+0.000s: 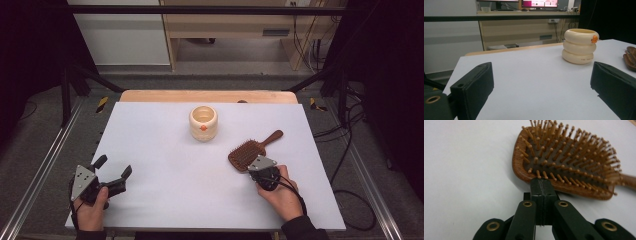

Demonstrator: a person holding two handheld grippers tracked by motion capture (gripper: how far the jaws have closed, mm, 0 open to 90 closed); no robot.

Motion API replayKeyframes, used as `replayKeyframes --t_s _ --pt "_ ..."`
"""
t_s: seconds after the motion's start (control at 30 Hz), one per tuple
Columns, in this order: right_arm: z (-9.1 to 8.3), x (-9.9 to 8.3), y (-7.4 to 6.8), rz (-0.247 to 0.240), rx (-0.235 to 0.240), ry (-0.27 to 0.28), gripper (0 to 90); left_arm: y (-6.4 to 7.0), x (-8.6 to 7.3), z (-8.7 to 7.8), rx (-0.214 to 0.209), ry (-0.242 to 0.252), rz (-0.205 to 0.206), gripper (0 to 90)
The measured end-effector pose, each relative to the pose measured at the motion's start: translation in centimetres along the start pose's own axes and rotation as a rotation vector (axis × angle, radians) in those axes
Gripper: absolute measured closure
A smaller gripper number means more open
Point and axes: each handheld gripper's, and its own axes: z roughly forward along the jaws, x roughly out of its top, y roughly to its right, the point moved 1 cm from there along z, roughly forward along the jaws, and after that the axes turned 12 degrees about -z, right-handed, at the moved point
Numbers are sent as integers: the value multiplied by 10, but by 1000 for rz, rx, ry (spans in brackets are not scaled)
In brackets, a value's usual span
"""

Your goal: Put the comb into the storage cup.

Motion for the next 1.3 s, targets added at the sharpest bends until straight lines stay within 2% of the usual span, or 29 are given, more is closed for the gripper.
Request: replayKeyframes --t_s 0.3,0.67,0.9,0.93,1.1,1.13,1.3 --pt "16 17 1 -46 10 -16 900 1 0 1 -2 -3 1 50" --pt "38 39 9 -44 -20 -35 900 1 0 2 -7 -4 2 50" --pt "50 48 15 -1 -28 -38 900 0 0 2 -7 -3 1 51" --pt "53 50 18 32 -31 -22 900 0 0 2 -6 -2 -1 51" --pt "58 54 24 79 -42 -17 900 -1 0 1 -6 -2 0 51" --pt "61 55 28 123 -39 -5 900 -1 0 1 -5 -4 2 51" --pt "67 54 35 191 -34 10 900 -1 0 1 -4 -4 4 51"
